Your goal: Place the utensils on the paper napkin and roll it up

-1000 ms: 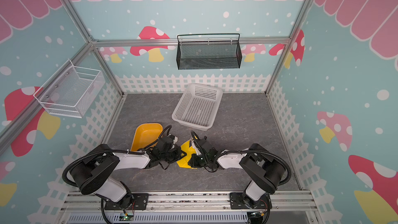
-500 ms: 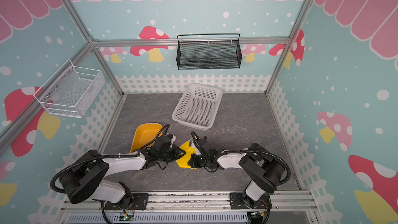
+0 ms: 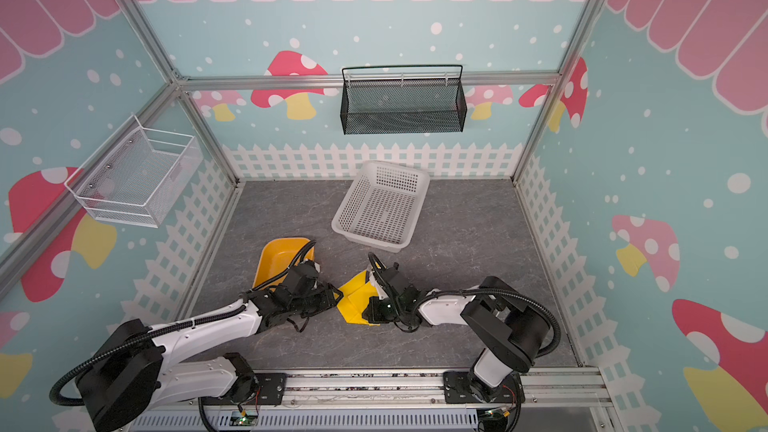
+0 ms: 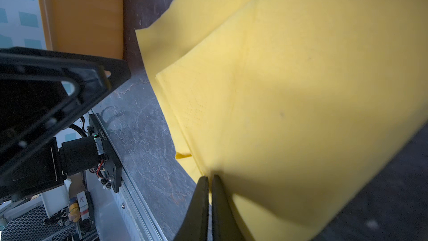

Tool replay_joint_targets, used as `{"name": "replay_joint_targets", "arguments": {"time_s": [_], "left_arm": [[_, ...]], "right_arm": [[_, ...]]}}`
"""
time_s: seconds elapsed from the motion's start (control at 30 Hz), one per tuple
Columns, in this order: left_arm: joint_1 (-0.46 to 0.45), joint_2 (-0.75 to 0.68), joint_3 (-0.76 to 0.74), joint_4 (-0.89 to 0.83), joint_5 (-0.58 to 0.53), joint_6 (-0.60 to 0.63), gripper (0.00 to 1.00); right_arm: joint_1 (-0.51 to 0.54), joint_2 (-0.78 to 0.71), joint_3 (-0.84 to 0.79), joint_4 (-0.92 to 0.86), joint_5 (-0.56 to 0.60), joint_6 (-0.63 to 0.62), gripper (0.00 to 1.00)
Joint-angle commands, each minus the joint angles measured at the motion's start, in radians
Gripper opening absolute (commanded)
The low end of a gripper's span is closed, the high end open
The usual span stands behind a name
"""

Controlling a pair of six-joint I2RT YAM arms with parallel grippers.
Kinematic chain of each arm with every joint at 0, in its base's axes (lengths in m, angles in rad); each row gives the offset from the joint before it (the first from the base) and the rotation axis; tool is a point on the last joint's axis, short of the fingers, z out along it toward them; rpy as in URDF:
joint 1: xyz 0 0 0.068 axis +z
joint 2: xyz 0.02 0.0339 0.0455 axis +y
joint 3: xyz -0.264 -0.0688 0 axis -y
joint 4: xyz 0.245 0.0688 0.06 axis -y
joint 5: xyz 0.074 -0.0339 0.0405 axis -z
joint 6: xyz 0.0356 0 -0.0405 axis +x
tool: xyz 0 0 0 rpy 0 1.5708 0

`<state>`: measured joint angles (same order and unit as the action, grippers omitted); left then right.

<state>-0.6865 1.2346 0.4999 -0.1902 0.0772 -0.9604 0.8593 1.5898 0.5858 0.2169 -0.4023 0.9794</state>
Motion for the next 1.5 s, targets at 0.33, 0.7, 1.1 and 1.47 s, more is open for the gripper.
{"name": "replay_joint_targets", "arguments": {"time_s": [0.33,0.7,1.1,1.47], "left_arm": [[0.055,0.128,0.027,0.054,0.045,0.029,0.52],[0.063,0.183,0.014,0.102,0.063,0.033,0.31],[0.063,0.093,-0.003,0.166,0.087,0.056,0.04],[0.022,0.012,0.028,0.202,0.134,0.044,0.01]], "right_arm": [[0.010,0.017,0.000,-0.060,0.015,-0.014,0.10],[0.010,0.006,0.001,-0.060,0.021,-0.008,0.10],[0.010,0.003,0.003,-0.058,0.008,-0.008,0.10],[0.010,0.006,0.004,-0.049,0.018,0.000,0.10]]}}
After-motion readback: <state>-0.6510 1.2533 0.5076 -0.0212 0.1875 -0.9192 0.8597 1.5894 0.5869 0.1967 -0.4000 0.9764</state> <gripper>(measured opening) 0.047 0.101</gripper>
